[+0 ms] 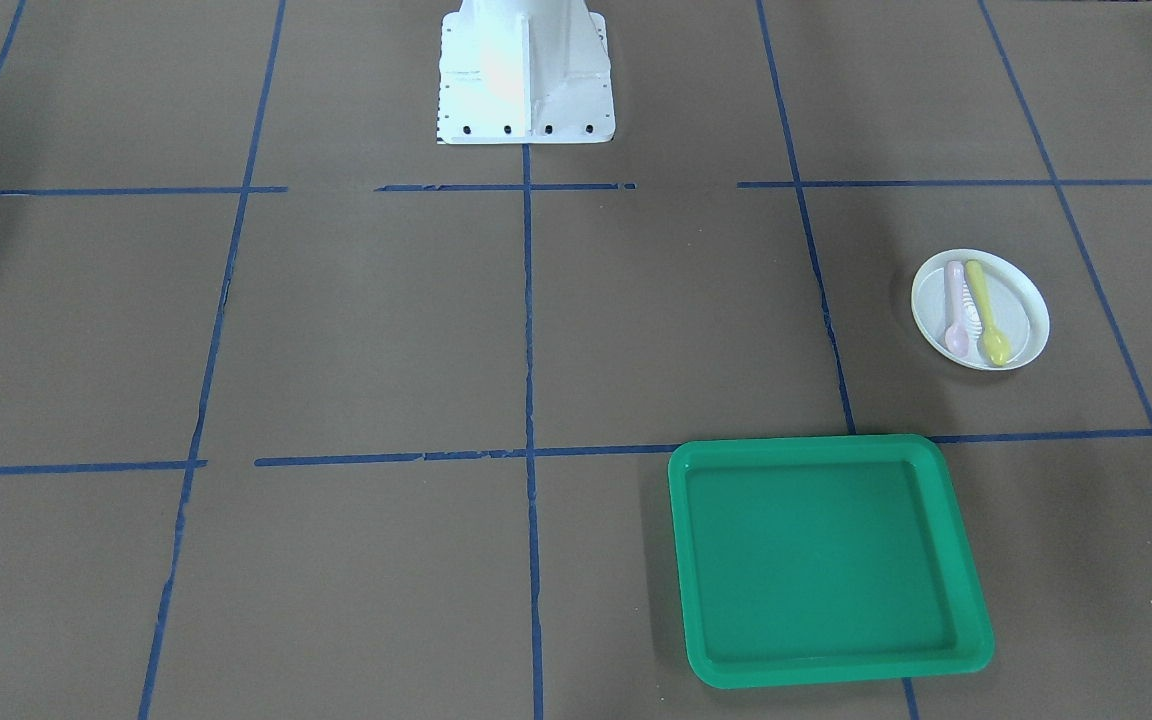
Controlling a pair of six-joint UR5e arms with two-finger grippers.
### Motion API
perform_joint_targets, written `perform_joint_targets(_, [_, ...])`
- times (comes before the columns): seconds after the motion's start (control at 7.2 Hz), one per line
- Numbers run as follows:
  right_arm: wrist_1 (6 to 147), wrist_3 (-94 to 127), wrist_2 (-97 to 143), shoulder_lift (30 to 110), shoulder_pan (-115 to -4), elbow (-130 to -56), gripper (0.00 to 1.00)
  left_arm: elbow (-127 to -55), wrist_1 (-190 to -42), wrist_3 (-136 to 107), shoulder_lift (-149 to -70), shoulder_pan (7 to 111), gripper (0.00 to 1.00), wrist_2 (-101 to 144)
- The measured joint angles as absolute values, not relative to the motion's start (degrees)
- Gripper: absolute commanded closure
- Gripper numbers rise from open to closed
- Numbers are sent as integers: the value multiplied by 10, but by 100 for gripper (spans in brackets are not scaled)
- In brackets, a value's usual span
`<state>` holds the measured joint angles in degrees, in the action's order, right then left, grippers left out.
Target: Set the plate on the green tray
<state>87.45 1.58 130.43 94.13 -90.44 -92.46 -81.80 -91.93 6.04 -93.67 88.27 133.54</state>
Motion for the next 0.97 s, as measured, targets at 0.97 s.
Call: perform_joint_targets(0.97, [874, 16, 1304, 941, -904, -925, 0, -799, -819, 62, -959, 889, 0, 1334])
